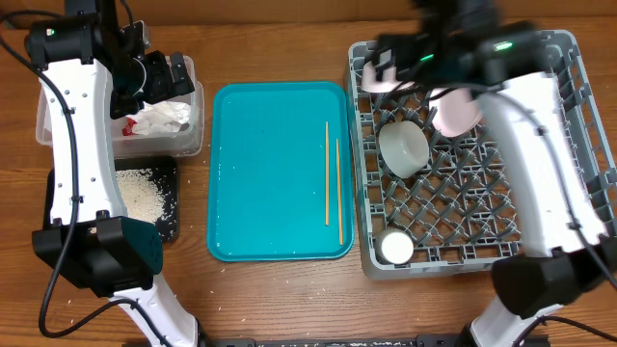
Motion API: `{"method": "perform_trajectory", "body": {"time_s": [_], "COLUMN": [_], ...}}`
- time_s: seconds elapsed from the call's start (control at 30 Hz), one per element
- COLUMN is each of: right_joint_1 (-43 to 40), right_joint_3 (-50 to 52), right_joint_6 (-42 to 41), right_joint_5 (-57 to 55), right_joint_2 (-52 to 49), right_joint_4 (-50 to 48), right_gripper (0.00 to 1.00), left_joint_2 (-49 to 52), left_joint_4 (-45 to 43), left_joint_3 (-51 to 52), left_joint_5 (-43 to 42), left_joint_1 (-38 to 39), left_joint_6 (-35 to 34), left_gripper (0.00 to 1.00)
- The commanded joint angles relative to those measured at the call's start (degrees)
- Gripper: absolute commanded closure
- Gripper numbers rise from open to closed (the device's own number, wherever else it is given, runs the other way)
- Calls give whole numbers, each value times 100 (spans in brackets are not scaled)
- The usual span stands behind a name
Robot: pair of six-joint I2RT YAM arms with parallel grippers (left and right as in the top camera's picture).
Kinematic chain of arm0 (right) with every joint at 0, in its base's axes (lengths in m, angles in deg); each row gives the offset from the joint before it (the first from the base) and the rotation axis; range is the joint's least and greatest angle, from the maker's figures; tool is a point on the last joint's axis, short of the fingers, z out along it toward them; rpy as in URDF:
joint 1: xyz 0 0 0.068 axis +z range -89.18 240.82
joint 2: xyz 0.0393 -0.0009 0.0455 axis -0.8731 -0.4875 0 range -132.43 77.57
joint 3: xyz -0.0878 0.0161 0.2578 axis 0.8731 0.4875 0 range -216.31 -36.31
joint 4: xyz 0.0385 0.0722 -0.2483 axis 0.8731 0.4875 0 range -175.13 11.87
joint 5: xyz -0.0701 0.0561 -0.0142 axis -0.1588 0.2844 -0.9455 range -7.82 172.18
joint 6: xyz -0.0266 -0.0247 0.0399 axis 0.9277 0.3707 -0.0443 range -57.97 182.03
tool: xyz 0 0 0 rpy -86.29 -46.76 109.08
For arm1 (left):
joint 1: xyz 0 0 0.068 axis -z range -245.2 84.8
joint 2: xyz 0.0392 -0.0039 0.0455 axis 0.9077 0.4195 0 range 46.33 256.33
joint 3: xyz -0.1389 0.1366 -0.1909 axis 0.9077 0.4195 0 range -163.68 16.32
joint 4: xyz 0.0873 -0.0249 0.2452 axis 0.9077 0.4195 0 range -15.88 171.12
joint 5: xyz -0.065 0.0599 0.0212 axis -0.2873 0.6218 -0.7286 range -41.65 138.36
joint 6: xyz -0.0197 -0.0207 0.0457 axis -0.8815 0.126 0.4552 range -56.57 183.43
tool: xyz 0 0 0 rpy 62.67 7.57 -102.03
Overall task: Sort waste into correct bins and load items into the dishwasher
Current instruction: 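Lift the plate with the right gripper and stand it upright in the rack, then grasp a wooden chopstick on the teal tray and drop it in the rack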
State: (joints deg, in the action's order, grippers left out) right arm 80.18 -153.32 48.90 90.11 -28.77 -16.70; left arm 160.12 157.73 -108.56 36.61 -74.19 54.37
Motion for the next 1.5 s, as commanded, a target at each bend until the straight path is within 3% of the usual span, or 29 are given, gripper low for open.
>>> {"method": "perform_trajectory", "body": {"time_s": [0.0,0.07,0.23,0.8,0.97,1.07,1.3,1.47], "right_joint_1": [973,1335,1849,1882,1773,1764,1764,1679], "right_joint_3": [852,1202,1893,1989,1987,1976,946,-761], "right_joint_6": [-1261,-1729,-2155,-2164,-2120,-2122,-1906,-1318], "right_joint_5": [-761,-1235,-1497,-1040,-680,-564,-1047,-1858], "right_joint_2": [-177,-225,-553,-2190,-2249,-2247,-1947,-1311], "right_joint_4": [-225,-372,-852,-988,-1010,-1003,-61,1386], "right_gripper": [18,31,45,52,76,96,96,96], "left_joint_2": [-44,-44,-44,-44,-44,-44,-44,-44], "left_joint_4": [-7,-7,-7,-7,-7,-7,-7,-7], "left_joint_3": [-101,-101,-101,-101,-101,-101,-98,-101], "left_joint_5": [33,33,33,33,33,33,33,33], "left_joint_1": [31,31,31,31,33,33,35,35], "left_joint_6": [4,4,4,4,4,2,4,4], "left_gripper": [0,0,0,0,0,0,0,0]}}
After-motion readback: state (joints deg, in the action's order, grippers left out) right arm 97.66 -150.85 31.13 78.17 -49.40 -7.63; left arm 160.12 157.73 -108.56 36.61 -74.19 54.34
